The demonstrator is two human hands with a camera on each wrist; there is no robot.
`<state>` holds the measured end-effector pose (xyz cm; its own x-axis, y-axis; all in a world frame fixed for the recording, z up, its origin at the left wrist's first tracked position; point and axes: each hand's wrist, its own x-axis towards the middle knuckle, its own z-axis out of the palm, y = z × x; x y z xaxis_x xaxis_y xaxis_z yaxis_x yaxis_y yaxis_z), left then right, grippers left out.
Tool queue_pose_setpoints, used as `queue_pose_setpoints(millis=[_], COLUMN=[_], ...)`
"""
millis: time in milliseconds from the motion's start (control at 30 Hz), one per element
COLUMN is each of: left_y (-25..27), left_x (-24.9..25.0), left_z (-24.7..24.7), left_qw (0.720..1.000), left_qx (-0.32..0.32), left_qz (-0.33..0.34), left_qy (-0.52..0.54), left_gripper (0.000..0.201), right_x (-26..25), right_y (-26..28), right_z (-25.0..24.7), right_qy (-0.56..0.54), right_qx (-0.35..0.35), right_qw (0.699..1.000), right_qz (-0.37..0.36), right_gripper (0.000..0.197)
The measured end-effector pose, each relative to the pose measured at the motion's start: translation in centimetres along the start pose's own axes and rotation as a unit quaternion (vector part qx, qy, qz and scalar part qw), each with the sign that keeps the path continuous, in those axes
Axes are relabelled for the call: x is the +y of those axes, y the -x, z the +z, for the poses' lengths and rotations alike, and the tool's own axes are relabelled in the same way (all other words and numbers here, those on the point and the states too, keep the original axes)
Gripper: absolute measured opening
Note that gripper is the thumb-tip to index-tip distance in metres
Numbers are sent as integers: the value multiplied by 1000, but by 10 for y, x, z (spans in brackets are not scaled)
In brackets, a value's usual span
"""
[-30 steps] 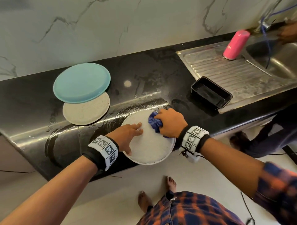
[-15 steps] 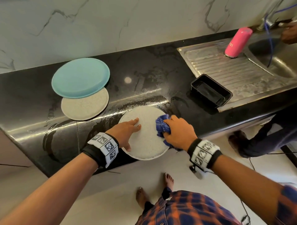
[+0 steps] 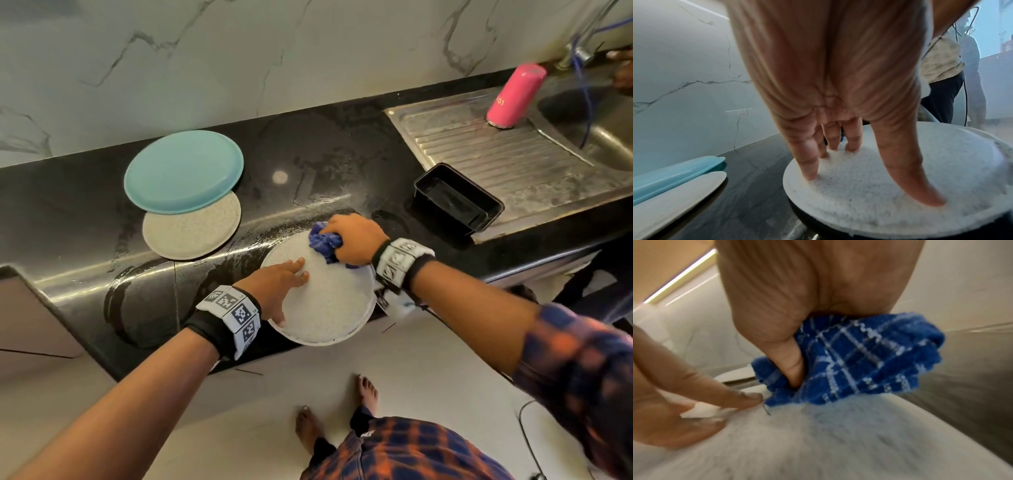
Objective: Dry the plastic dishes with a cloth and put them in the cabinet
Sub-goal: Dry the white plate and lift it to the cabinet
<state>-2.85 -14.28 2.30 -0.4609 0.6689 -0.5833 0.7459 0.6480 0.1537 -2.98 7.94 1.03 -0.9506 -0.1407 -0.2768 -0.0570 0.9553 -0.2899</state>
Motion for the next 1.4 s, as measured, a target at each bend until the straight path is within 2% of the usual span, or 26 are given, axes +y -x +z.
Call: queue_pose_setpoints(millis=[67, 200, 333, 400, 533, 667, 733, 800, 900, 1000, 1100, 1233, 1400], left_y=[1, 6, 8, 6, 4, 2, 1, 0, -2, -2, -1, 3, 10], left_x=[1, 6, 8, 5, 1, 0, -1, 0, 3, 5, 7, 5, 22], left_z=[-1, -4, -3, 0, 5, 6, 6, 8, 8, 6, 5, 12, 32], left_qw=[1000, 1000, 1000, 1000, 1000, 999, 999, 999, 1000, 1000, 1000, 997, 991], left_qx=[-5, 7, 15, 13, 3, 11, 16, 20, 20, 17, 19, 49, 79], left_qz=[-3, -12, -13, -13, -9, -8, -8, -12, -13, -19, -17, -17, 4], left_qy=[-3, 9, 11, 13, 19, 32, 35, 30, 13, 4, 5, 51, 113], left_gripper=[109, 102, 100, 103, 109, 109, 109, 109, 109, 109, 110, 105, 96], right_x=[-15, -52, -64, -56, -20, 14, 16, 6, -19, -39, -47, -22, 48], right_y=[-32, -71, -74, -65, -33, 33, 72, 103, 125, 124, 113, 104, 107], right_z=[-6, 2, 3, -1, -10, 8, 24, 36, 42, 44, 39, 20, -29], right_qy=[35, 124, 172, 157, 72, 0, -18, -5, 33, 45, 30, -51, -115], right_qx=[-31, -71, -80, -75, -47, 26, 47, 45, -9, -46, -55, -29, 95], right_qw=[998, 977, 961, 968, 994, 998, 995, 996, 999, 997, 993, 996, 988], right_qz=[-52, -160, -204, -184, -65, 51, 86, 83, 22, -52, -97, -62, 40], right_gripper=[23, 42, 38, 35, 23, 25, 24, 22, 29, 36, 32, 36, 39])
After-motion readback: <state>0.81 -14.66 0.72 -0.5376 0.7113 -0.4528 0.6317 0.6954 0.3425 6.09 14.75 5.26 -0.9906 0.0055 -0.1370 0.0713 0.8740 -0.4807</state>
